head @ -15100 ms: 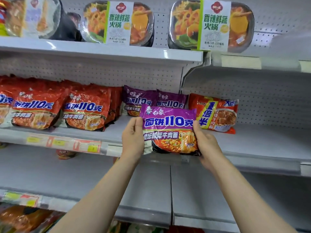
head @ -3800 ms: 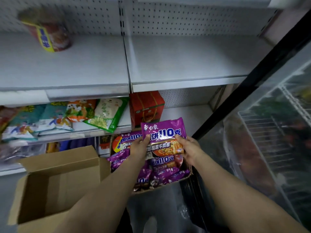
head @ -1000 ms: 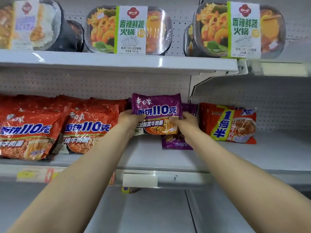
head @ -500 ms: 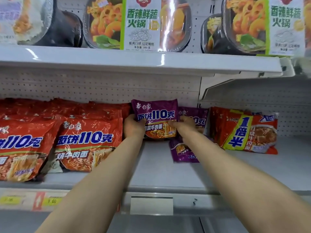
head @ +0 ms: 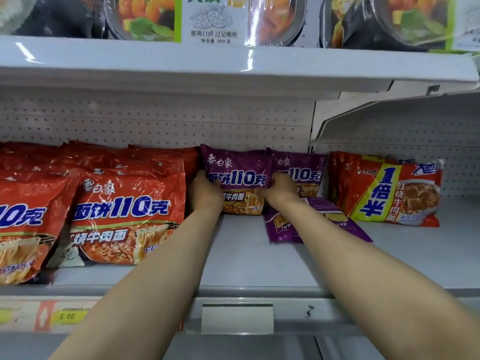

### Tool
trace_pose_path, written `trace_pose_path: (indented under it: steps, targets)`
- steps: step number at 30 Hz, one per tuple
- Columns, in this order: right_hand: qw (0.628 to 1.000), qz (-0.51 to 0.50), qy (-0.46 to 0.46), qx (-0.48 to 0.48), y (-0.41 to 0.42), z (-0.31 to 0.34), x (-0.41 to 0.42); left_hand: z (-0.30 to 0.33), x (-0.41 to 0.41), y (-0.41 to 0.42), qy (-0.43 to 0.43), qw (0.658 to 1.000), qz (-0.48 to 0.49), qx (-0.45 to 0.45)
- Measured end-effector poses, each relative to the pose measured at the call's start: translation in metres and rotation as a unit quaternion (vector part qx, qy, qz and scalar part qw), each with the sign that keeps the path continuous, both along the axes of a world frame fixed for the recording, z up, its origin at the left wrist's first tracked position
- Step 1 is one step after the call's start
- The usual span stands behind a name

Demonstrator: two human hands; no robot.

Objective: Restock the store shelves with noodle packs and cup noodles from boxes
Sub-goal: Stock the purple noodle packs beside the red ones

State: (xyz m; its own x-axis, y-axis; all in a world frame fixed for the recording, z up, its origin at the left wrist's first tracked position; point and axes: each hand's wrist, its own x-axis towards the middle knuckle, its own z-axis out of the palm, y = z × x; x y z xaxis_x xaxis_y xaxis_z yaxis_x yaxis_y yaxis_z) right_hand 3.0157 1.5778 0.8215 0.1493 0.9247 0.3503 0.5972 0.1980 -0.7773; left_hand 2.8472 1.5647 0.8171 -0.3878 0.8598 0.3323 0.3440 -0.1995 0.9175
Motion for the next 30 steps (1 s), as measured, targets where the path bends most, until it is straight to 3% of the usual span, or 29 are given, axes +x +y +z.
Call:
trace_pose_path:
  steps: [6, 18, 23, 26, 30]
  targets:
    - [0.999, -0.011, -0.051, 0.011, 0.003, -0.005, -0.003, -0.002, 0.003, -0.004, 0.079, 0.994, 0.029, -0.068]
    - [0.999, -0.010, -0.016, 0.032, -0.016, 0.006, 0.008, -0.001, 0.022, -0.029, 0.257, 0.963, 0.081, 0.009]
    - [0.998, -0.012, 0.029, 0.049, -0.039, 0.015, 0.032, 0.012, 0.037, -0.039, 0.208, 0.977, 0.038, 0.027]
    - [0.996, -0.025, 0.059, 0.054, -0.061, 0.017, 0.060, 0.014, 0.060, -0.043, 0.120, 0.989, -0.058, -0.062]
    - [0.993, -0.082, 0.059, 0.055, -0.087, 0.005, 0.095, -0.003, 0.089, -0.058, 0.043, 0.980, -0.124, -0.151]
